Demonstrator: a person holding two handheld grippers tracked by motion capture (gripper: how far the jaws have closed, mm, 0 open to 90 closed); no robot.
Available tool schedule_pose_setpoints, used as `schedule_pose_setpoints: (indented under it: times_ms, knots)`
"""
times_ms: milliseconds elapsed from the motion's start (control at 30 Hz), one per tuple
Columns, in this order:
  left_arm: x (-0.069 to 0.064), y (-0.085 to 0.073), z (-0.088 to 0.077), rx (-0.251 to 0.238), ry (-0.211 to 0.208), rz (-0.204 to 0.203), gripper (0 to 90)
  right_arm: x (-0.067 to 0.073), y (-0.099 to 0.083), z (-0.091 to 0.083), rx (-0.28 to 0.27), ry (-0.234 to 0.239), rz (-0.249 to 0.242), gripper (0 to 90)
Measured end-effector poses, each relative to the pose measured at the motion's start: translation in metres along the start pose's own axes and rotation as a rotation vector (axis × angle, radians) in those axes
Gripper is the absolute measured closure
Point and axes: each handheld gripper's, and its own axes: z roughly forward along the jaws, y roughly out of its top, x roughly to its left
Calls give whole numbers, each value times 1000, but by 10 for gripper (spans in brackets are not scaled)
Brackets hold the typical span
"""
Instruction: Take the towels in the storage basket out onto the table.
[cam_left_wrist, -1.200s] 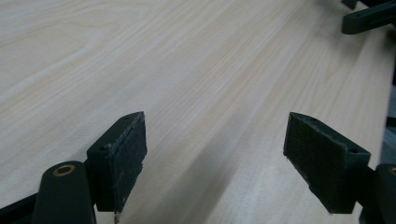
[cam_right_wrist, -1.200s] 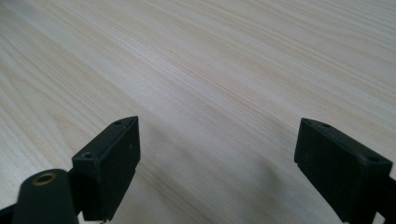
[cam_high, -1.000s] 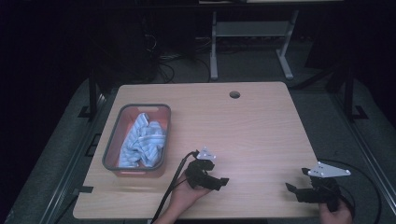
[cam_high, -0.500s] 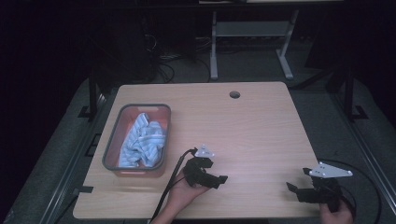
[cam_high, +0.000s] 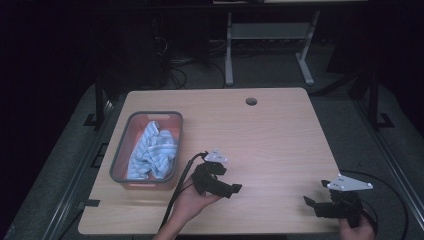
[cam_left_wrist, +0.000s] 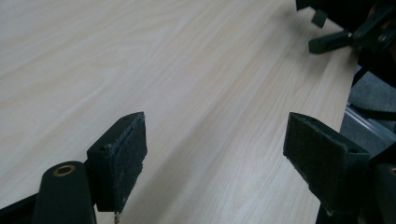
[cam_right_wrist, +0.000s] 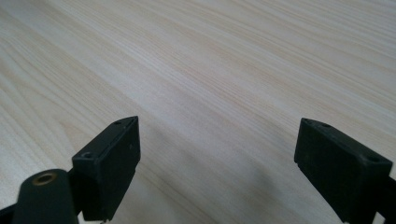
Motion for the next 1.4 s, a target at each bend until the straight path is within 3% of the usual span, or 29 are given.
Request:
schedule_pose_setpoints:
  times_ms: [200, 300, 733, 967, 1200, 1400]
  knots:
    - [8, 10, -12, 41, -15, 22, 216, 1, 1, 0, 0, -3, -2, 137]
    - [13, 14, -17, 26, -25, 15, 216, 1, 1, 0, -3, 1, -4, 137]
    - [29, 31, -37, 59, 8, 27, 221, 3, 1, 1, -10, 3, -3, 137]
    - [48, 41, -60, 51, 6, 1, 232, 4, 2, 1, -8, 8, -4, 137]
    - [64, 43, -86, 38, 40, -24, 234, 4, 2, 2, -4, 12, -7, 137]
    - [79, 41, -103, 34, 27, -55, 224, 5, 3, 3, -3, 12, -18, 137]
